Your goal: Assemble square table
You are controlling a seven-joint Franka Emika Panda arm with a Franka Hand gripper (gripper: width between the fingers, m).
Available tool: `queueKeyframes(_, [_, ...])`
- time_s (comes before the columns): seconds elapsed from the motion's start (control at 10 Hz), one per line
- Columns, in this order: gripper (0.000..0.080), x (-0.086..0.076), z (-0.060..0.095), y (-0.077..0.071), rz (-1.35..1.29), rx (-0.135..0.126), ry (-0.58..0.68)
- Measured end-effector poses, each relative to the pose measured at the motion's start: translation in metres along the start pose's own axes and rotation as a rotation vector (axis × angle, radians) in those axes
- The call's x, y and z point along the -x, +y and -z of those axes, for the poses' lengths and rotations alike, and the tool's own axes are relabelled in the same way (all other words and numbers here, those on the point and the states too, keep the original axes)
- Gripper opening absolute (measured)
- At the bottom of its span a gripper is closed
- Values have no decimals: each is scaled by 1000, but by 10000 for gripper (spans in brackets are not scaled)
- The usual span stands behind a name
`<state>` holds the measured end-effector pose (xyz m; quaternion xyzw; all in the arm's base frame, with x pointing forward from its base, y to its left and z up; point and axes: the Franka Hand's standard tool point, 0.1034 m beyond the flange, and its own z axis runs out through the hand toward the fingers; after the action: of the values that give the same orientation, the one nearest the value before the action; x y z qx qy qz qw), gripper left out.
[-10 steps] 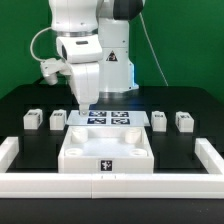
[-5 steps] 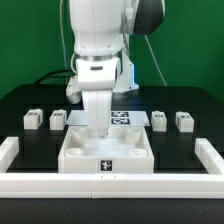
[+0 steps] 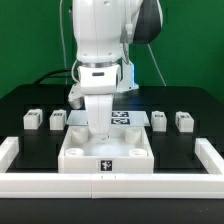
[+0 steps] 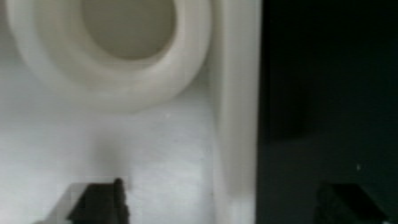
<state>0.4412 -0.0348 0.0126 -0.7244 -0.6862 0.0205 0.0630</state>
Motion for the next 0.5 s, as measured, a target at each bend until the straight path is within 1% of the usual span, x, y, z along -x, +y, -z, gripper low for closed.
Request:
queueKeyframes(0.2, [254,0,0,0,0,-1,0])
queueKeyframes(0.3, [254,0,-1,0,0,-1,0])
queueKeyframes(0.4, [78,0,0,0,0,1,0])
queueKeyframes(0.5, [63,0,1,1,0,4,0])
